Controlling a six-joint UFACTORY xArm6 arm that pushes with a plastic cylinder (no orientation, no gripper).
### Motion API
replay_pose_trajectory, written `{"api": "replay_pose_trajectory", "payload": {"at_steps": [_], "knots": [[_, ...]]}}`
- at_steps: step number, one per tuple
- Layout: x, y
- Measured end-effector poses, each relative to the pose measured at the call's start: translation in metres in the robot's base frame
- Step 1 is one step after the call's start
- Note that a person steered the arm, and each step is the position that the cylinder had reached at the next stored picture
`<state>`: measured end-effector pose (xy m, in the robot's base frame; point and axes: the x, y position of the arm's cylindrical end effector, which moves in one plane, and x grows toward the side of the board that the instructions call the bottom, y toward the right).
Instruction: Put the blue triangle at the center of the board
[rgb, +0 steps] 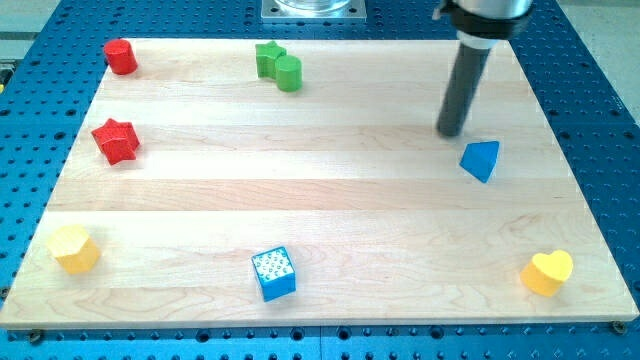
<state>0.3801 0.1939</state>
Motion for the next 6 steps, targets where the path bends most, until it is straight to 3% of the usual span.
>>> {"api": "replay_pose_trajectory", "payload": {"at_steps": [1,2,3,5,6], "knots": [[0.044,0.075],[0.072,0.042],[0.071,-0.026],[0.033,-0.044],[0.04,-0.127]]}}
